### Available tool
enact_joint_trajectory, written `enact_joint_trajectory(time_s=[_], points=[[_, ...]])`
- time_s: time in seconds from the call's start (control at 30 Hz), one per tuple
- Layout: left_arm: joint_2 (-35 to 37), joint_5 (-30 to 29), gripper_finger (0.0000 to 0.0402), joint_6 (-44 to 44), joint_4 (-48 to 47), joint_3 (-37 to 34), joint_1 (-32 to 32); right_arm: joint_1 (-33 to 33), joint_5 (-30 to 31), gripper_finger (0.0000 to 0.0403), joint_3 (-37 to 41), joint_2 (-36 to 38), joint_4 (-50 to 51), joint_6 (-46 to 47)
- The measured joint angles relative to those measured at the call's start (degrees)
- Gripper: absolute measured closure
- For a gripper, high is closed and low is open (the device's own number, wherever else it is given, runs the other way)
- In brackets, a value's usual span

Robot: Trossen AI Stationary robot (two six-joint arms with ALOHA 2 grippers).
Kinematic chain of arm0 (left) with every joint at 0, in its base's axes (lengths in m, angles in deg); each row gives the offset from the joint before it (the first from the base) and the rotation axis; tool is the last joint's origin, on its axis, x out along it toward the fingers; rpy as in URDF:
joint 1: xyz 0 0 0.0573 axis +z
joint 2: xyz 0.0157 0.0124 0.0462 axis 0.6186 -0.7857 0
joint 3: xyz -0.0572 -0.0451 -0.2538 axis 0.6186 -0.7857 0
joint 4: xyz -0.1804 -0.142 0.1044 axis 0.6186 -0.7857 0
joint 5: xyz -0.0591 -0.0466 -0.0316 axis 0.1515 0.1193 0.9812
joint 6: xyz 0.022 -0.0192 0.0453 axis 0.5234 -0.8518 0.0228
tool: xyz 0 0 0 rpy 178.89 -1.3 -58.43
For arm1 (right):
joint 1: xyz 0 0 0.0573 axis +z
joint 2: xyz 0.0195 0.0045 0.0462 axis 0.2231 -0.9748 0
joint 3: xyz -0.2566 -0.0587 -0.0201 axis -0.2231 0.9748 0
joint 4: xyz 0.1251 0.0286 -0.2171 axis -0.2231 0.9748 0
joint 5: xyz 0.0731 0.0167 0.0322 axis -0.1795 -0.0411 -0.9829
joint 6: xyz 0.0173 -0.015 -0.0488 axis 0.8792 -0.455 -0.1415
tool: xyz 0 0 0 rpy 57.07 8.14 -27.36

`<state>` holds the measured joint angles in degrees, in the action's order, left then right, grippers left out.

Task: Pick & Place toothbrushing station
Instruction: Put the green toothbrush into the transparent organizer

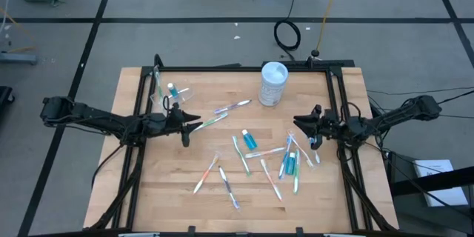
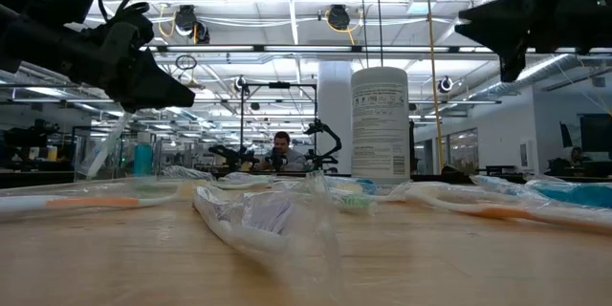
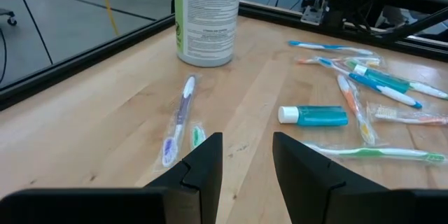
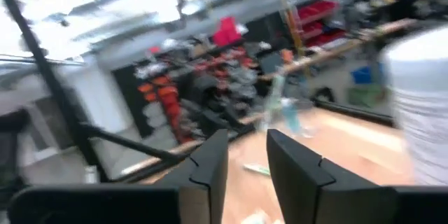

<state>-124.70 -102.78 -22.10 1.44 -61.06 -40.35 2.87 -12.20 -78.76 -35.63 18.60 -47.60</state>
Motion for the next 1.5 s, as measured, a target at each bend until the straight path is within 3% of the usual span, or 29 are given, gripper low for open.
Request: enact_joint_trajectory(time_s=[0.17, 0.47, 0.67, 0.9, 1.03, 1.17, 1.33, 1.5], points=[[0.00, 0.00, 0.0270, 0.00, 0.04, 0.00, 0.00, -0.19, -4.92, 0.0281, -5.33, -10.15, -2.19, -3.53], [0.00, 0.02, 0.0270, -0.04, 1.55, -0.02, 0.00, -0.45, -12.75, 0.0283, -28.30, -38.79, -0.72, -12.56], [0.00, 0.58, 0.0270, -1.34, -1.26, -0.04, -0.02, -2.31, -12.77, 0.0282, -42.17, -51.94, 13.59, -15.38], [-1.16, 2.67, 0.0270, -4.08, -2.11, -0.04, -0.40, -6.97, -12.78, 0.0282, -44.98, -55.15, 22.87, -9.43], [-5.18, 3.26, 0.0270, -3.29, -3.55, 4.02, -2.16, -9.25, -12.74, 0.0282, -44.96, -55.00, 24.00, -5.43], [-12.67, 0.46, 0.0270, -3.24, -8.30, 11.68, -3.73, -10.20, -12.77, 0.0282, -44.96, -55.02, 24.09, -3.60], [-23.37, -9.60, 0.0270, -3.10, -16.44, 20.65, -3.74, -9.74, -12.87, 0.0282, -44.96, -55.02, 24.51, -3.48], [-30.99, -7.96, 0.0270, -3.49, -19.72, 23.68, -2.11, -8.88, -12.88, 0.0282, -44.96, -55.02, 24.82, -3.83]])
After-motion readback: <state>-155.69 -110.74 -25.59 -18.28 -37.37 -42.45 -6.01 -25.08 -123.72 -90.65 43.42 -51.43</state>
